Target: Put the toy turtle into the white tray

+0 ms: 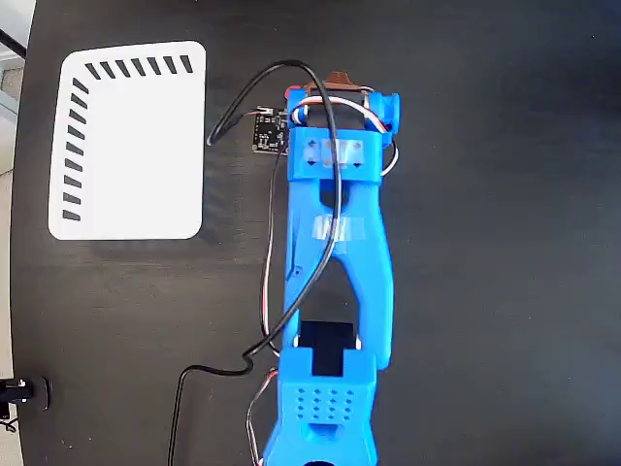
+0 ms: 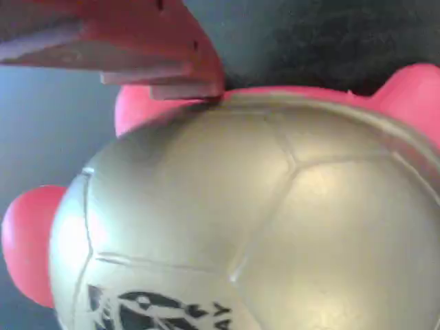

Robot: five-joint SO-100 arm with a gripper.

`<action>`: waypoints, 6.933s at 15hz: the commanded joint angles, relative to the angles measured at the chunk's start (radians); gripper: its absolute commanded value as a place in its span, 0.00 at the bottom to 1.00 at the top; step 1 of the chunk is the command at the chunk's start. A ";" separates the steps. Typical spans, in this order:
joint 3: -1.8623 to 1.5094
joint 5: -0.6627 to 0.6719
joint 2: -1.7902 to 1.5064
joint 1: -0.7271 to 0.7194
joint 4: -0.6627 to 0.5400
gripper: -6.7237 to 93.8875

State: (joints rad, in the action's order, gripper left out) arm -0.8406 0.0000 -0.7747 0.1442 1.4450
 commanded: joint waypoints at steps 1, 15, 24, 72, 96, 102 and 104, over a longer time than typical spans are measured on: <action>0.072 0.006 -0.023 -0.008 0.017 0.60; 0.063 -0.043 0.038 -0.049 -0.011 0.07; -0.011 -0.092 -0.423 -0.067 0.100 0.07; -0.129 -0.324 -0.851 -0.548 -0.092 0.07; -2.079 -0.067 -2.479 -0.173 -0.175 0.06; -2.079 -0.066 -2.479 -0.176 -0.175 0.07; -2.079 -0.064 -2.479 -0.176 -0.175 0.07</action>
State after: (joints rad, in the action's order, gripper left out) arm -2.9299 -0.0552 -3.2428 -0.0199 1.2533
